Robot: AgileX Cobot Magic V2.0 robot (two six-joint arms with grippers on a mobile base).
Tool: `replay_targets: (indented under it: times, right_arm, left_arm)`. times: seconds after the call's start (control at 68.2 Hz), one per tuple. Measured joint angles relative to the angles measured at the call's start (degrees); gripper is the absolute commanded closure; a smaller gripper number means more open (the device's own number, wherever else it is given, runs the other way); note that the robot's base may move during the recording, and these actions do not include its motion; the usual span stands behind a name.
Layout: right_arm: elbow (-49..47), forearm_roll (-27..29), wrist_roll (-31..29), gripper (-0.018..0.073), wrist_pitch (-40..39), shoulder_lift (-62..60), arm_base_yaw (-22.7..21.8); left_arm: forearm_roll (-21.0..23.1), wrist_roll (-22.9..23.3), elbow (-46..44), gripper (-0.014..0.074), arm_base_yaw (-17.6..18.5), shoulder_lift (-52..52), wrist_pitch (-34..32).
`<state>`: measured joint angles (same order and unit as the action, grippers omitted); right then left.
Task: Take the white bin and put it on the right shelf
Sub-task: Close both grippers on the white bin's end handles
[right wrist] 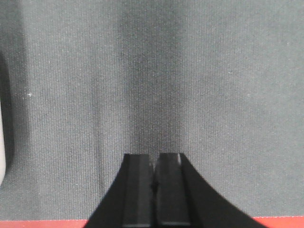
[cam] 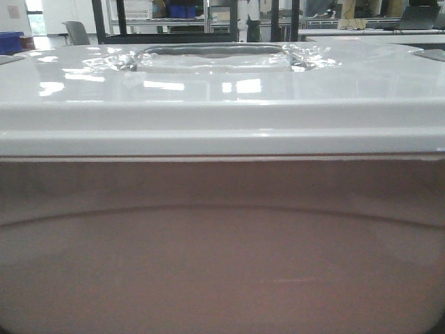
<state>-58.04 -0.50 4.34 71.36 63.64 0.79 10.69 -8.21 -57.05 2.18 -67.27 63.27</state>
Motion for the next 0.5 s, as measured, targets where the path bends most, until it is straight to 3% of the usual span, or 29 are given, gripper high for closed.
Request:
replay_targets:
  times: [0.088, 0.132, 0.235, 0.499]
  right_arm:
    - [0.00, 0.00, 0.13, -0.0015, 0.00, 0.26, 0.00]
    - [0.00, 0.00, 0.13, -0.0085, 0.00, 0.50, 0.00]
    - [0.00, 0.50, 0.32, -0.0061, 0.00, 0.98, 0.00]
    - [-2.56, 4.16, 0.46, -0.0061, -0.01, 1.13, 0.00]
  left_arm:
    - [0.55, 0.00, 0.00, 0.0248, 0.00, 0.00, 0.00]
    - [0.95, 0.00, 0.00, 0.0217, 0.00, 0.00, 0.00]
    - [2.33, 0.00, 0.00, 0.0229, 0.00, 0.00, 0.00]
    - [10.66, 0.00, -0.18, 0.0231, 0.00, 0.00, -0.60]
